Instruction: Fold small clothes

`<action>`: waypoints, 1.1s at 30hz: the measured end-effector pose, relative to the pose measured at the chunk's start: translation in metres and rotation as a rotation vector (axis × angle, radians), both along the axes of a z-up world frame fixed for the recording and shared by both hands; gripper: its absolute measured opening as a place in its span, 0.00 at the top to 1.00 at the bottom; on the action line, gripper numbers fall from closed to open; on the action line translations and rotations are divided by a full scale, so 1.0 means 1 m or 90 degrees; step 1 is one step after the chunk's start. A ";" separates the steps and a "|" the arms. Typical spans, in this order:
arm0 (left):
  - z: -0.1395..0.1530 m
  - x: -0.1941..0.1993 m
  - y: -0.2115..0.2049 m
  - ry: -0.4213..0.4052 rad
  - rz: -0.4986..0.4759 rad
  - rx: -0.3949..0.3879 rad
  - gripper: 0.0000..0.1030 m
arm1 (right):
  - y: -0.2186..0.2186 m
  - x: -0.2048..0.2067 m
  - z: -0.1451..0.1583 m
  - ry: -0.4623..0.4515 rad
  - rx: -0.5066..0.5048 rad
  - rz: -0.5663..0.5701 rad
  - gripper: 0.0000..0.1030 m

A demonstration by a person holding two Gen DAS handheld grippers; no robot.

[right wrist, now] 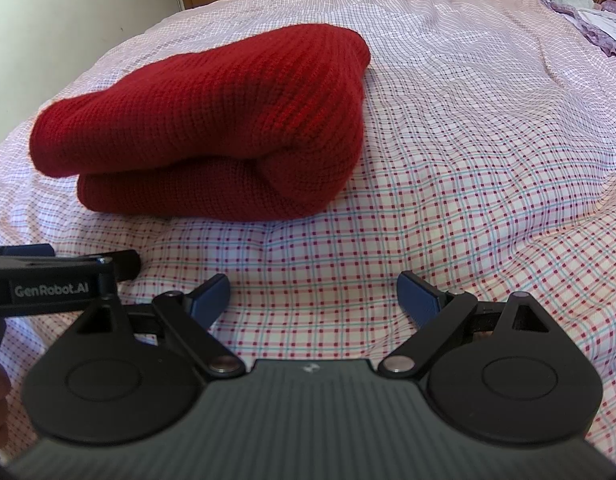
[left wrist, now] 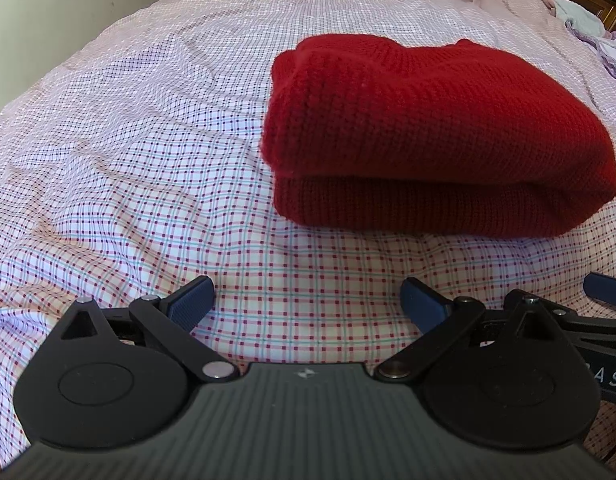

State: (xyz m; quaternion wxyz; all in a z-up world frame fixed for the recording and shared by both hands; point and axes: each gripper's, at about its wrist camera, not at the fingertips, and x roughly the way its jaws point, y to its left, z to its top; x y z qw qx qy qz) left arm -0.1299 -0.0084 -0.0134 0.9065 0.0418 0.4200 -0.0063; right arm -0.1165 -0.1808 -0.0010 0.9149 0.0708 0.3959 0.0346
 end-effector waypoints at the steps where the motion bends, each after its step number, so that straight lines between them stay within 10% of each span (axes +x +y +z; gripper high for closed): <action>1: 0.000 0.000 0.000 0.000 0.000 0.000 0.02 | 0.000 0.000 0.000 0.000 0.000 0.000 0.10; 33: -0.003 -0.001 0.000 0.001 0.007 -0.004 0.01 | 0.000 -0.005 -0.003 -0.004 -0.006 0.001 0.10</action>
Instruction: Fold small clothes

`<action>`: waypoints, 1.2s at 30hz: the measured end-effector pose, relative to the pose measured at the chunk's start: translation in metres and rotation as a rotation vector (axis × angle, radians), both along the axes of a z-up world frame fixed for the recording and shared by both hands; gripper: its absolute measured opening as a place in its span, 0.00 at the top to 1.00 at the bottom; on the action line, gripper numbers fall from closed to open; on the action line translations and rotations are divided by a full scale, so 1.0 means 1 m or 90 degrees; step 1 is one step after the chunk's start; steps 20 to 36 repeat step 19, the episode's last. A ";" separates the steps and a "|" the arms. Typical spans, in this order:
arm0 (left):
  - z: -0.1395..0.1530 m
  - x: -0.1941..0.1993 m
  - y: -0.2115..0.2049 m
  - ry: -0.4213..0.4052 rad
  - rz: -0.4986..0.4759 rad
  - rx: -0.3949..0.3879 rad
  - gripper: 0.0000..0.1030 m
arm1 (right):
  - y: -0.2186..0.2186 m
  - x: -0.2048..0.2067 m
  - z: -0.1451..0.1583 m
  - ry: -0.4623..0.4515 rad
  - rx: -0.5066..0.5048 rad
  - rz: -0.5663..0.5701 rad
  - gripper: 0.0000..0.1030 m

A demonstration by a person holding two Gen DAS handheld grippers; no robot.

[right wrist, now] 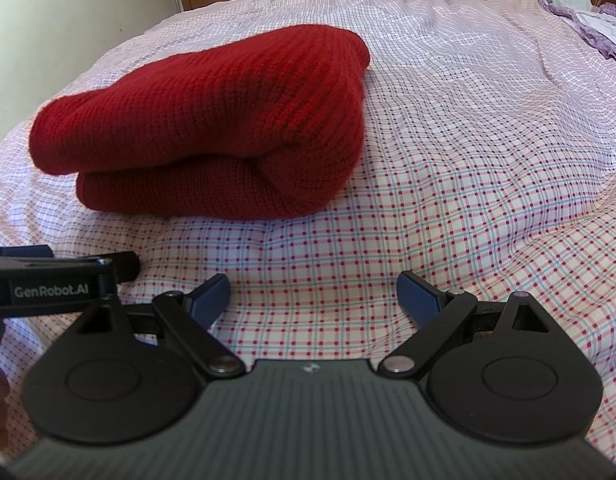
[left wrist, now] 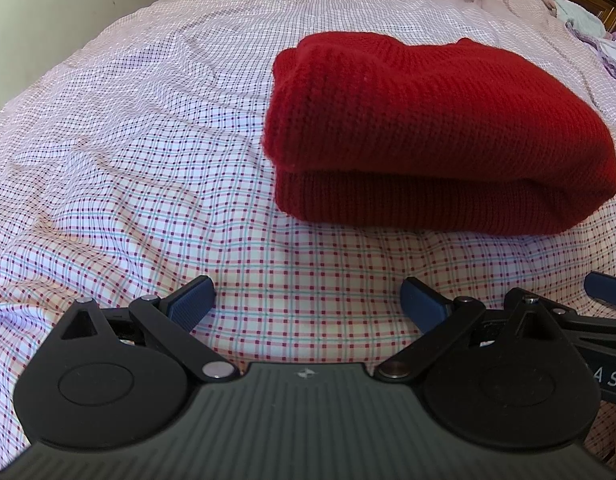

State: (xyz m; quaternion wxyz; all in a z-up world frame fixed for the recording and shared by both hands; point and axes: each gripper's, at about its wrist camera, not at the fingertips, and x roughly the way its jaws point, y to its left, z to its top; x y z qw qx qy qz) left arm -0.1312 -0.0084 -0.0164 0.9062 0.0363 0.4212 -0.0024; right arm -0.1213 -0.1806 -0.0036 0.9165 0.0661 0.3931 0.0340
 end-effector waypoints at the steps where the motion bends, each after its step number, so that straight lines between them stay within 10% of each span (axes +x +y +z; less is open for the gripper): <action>1: 0.000 0.000 0.000 0.000 0.000 0.000 0.02 | 0.000 0.000 0.000 0.000 0.000 0.000 0.10; 36: 0.000 0.003 0.000 0.012 0.002 0.001 0.01 | 0.000 0.000 0.000 0.006 0.002 -0.001 0.10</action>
